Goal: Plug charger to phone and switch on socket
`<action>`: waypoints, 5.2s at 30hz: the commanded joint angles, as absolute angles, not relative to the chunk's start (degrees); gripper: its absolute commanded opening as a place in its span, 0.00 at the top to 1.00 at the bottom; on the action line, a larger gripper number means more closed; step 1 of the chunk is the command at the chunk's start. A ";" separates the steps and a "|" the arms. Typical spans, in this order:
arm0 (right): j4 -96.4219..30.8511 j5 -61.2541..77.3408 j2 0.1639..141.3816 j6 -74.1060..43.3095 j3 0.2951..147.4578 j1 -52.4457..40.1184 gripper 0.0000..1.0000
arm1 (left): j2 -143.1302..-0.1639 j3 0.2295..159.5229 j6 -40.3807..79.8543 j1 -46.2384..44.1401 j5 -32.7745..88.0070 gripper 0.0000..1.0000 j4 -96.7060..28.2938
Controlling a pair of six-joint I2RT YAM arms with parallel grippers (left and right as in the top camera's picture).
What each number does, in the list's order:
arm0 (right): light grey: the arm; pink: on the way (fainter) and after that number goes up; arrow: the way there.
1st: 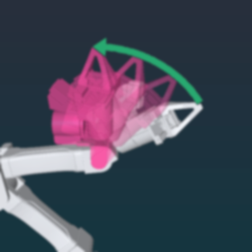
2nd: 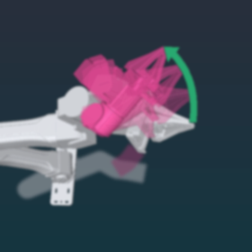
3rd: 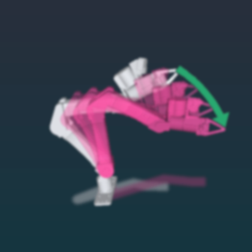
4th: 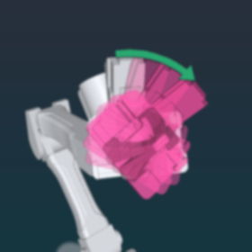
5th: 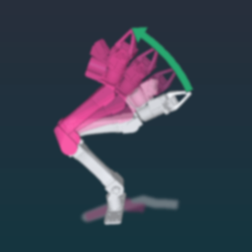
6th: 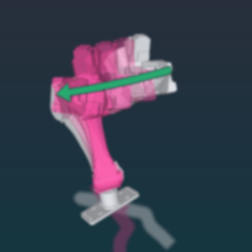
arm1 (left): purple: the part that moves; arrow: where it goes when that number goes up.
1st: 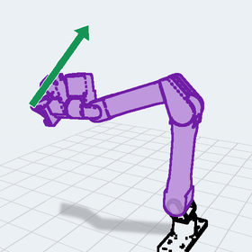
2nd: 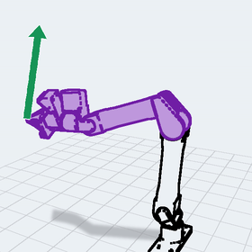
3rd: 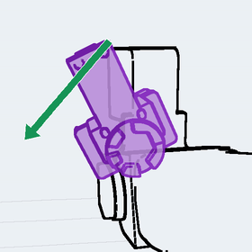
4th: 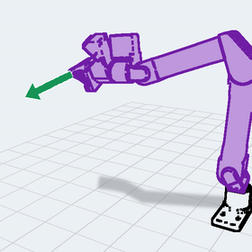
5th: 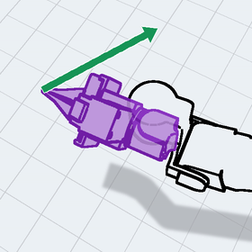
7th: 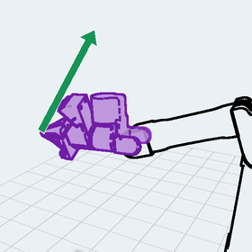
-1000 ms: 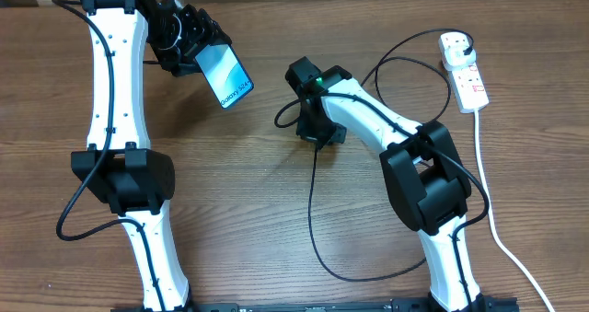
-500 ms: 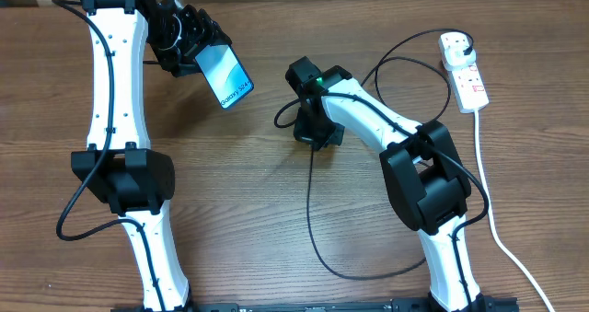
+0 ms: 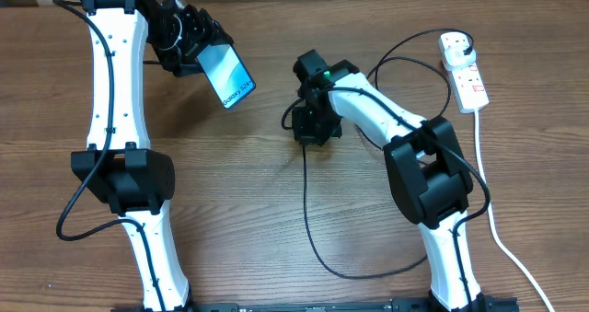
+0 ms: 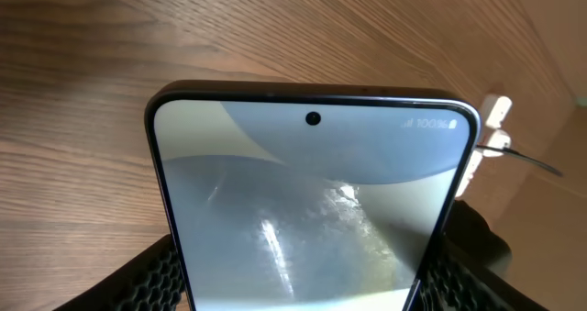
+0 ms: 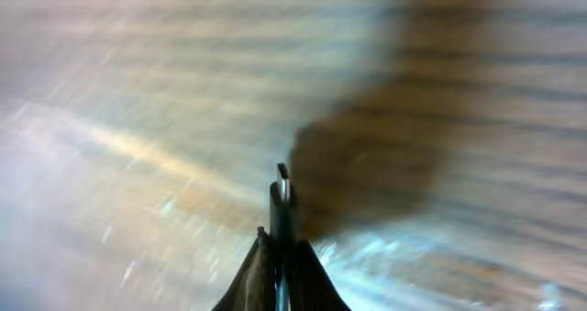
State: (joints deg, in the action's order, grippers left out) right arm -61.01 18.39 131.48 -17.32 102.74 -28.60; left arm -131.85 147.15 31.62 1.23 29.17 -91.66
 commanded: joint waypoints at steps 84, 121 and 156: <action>-61.98 42.11 113.51 -8.99 103.13 -33.74 0.96 | -131.90 148.55 16.71 -2.20 34.76 0.96 -96.82; -66.63 42.57 115.13 -7.35 103.09 -31.77 0.96 | -131.90 137.27 25.47 -3.90 30.61 0.96 -87.09; -65.71 42.52 116.86 -8.71 102.74 -32.32 0.96 | -131.90 137.29 20.51 -4.89 34.11 0.96 -87.57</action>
State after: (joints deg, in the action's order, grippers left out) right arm -65.65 41.76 116.55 -8.95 102.74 -31.66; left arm -132.20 137.12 22.09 -5.26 32.67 -87.57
